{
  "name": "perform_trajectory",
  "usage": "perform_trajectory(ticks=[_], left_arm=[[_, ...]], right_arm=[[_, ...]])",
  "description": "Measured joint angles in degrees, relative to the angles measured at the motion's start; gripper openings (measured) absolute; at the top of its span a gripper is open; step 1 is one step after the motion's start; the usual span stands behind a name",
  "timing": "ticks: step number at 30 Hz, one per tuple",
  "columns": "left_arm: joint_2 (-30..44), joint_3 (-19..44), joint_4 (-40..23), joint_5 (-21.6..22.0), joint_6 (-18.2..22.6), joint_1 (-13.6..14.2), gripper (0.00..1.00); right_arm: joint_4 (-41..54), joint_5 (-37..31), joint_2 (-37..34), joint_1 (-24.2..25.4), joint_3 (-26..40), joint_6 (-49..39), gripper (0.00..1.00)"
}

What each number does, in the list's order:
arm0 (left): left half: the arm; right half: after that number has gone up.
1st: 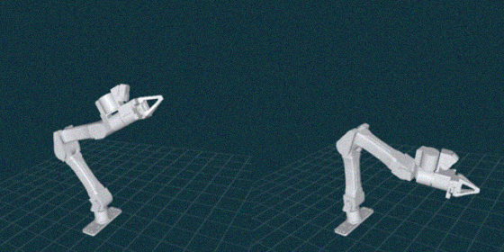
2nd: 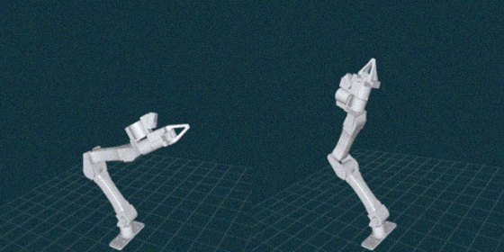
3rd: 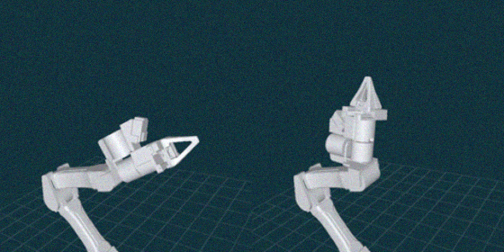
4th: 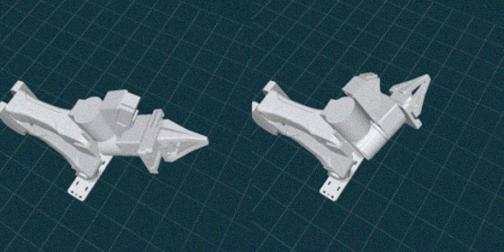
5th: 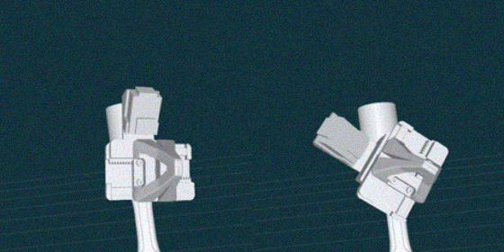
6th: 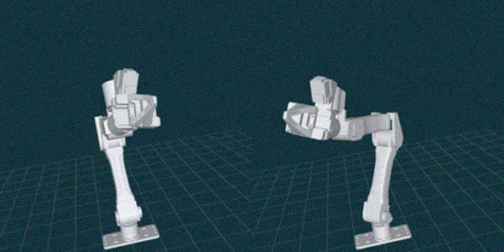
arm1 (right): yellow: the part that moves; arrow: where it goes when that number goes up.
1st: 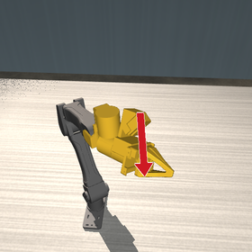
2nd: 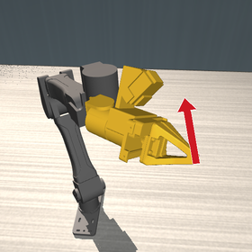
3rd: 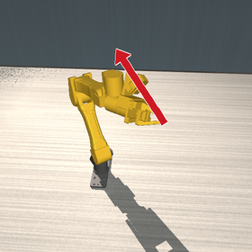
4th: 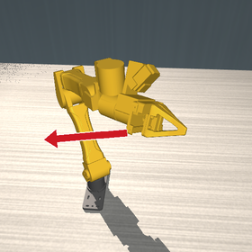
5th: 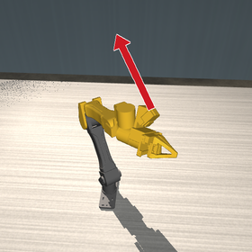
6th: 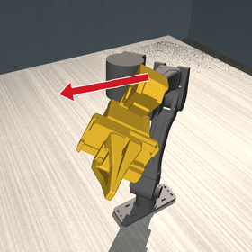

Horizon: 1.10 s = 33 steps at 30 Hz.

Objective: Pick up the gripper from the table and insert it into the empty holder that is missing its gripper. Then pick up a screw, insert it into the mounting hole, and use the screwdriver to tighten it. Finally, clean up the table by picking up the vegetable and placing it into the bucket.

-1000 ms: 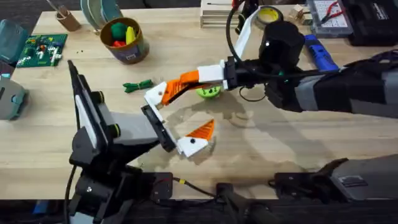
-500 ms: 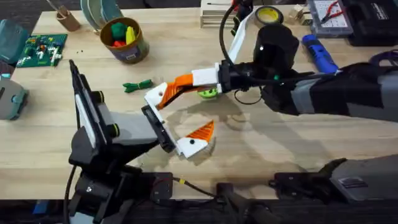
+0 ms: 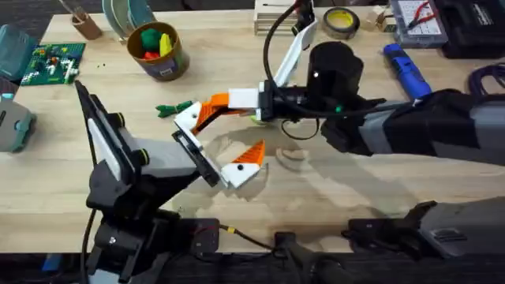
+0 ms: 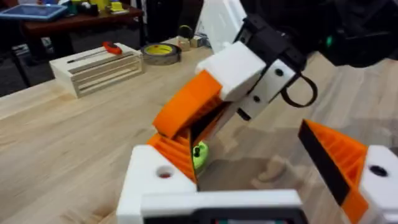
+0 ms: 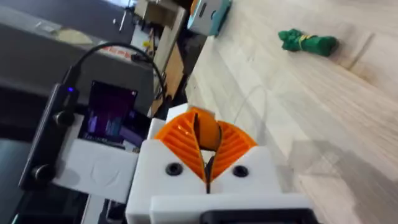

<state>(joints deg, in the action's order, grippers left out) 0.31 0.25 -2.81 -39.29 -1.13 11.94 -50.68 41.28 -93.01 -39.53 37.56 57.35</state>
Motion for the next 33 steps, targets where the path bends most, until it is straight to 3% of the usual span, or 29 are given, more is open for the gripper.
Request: perform_trajectory(ticks=[7,33], left_arm=[[-0.01,0.0,0.0,1.07,-0.28,-0.11,0.993],[-0.01,0.0,0.03,1.14,-0.28,-0.11,0.993]], right_arm=[[-0.05,-2.9,0.0,-1.12,0.0,0.1,0.006],[0.22,-1.81,0.0,-1.14,0.0,-1.25,0.006]])
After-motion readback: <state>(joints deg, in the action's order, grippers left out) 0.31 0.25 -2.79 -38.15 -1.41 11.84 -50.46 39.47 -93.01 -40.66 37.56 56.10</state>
